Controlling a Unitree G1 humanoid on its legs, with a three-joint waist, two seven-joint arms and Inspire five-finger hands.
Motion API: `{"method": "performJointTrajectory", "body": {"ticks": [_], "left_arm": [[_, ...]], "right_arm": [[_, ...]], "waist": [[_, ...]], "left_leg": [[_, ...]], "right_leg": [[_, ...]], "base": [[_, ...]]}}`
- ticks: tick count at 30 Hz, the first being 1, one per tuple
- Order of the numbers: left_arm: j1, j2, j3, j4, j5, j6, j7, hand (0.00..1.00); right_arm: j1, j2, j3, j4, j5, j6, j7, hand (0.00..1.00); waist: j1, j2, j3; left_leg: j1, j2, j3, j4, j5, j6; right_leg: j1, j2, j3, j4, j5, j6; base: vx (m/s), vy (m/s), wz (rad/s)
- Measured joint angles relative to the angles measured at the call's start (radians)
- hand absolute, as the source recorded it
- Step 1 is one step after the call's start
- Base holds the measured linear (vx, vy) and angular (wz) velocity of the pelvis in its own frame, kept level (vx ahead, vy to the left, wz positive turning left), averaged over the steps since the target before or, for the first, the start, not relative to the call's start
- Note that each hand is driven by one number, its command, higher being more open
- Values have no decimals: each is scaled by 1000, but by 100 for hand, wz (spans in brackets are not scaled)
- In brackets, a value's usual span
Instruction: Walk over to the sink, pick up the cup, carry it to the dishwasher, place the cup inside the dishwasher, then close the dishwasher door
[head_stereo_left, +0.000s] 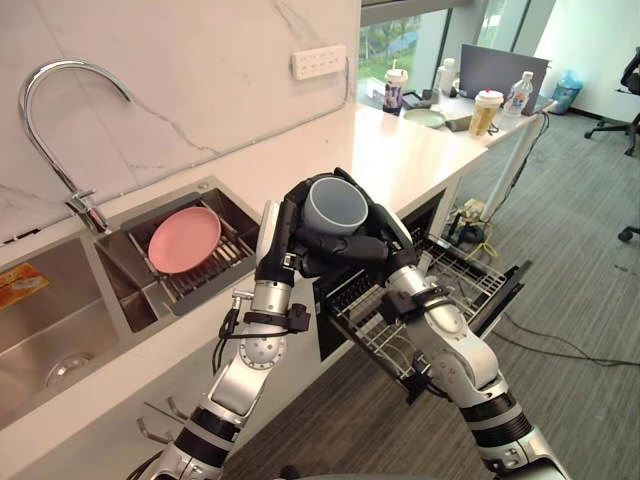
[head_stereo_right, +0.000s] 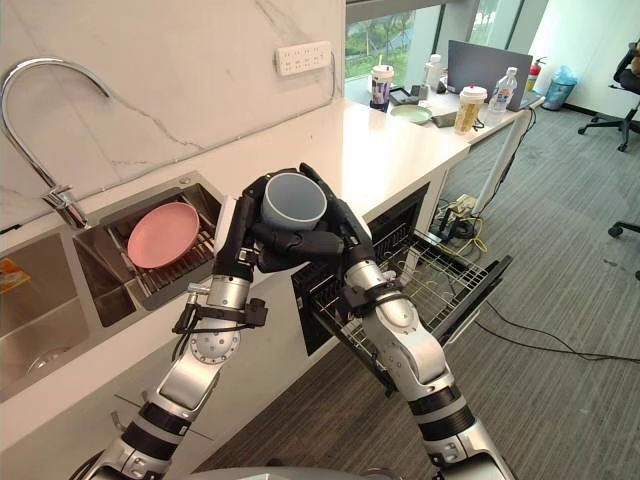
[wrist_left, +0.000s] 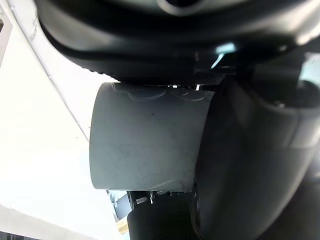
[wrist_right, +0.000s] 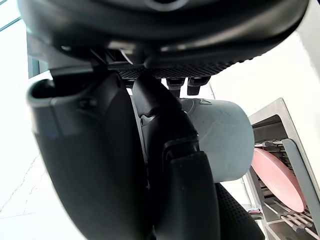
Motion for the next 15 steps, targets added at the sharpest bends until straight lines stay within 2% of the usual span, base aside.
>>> {"method": "performJointTrajectory", "body": {"ticks": [4, 15], "left_arm": [[-1, -3, -19, -2, 59, 15, 52, 0], [-2, -3, -23, -15, 66, 15, 80, 0]], "right_arm": [[-7, 10, 19, 0, -3, -8, -61, 0], [-13, 9, 60, 1, 24, -58, -112, 0]], "waist": [[2, -2, -1], [3, -3, -2]], "left_leg": [[-2, 1, -2, 3, 0, -1], [-2, 1, -3, 3, 1, -1]], "right_leg": [[0, 2, -2, -2, 2, 1], [0, 2, -3, -2, 1, 0]], "base": [[0, 0, 0], [0, 0, 0]]}}
